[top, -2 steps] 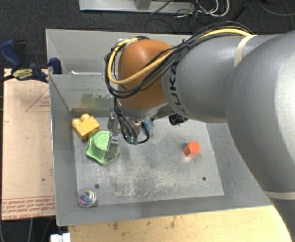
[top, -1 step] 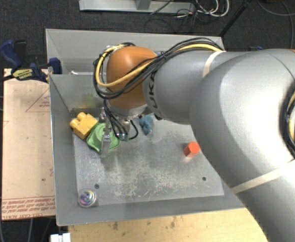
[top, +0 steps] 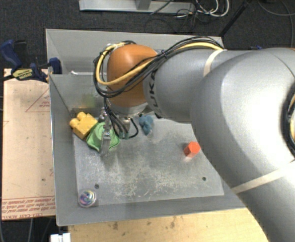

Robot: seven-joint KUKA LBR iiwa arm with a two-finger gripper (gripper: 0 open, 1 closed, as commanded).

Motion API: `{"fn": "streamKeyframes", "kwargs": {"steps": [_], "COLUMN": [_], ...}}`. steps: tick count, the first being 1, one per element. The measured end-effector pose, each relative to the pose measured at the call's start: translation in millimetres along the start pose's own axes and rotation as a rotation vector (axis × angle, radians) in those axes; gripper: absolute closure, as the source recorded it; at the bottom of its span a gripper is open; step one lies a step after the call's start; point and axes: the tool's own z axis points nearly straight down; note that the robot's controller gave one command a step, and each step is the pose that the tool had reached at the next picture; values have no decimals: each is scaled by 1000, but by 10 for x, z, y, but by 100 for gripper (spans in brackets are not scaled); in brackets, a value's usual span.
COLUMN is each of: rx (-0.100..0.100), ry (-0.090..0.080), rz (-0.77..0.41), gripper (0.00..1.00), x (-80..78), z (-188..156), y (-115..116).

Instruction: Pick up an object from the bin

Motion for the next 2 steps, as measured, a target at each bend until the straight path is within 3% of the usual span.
{"fn": "streamKeyframes", "kwargs": {"steps": [1, 2], "rx": [-1, -2], "ry": [-3, -6], "rz": [-33, -8], "gripper": [100, 100], "x": [356, 148], "z": [-1111, -2321], "y": [150, 268]}}
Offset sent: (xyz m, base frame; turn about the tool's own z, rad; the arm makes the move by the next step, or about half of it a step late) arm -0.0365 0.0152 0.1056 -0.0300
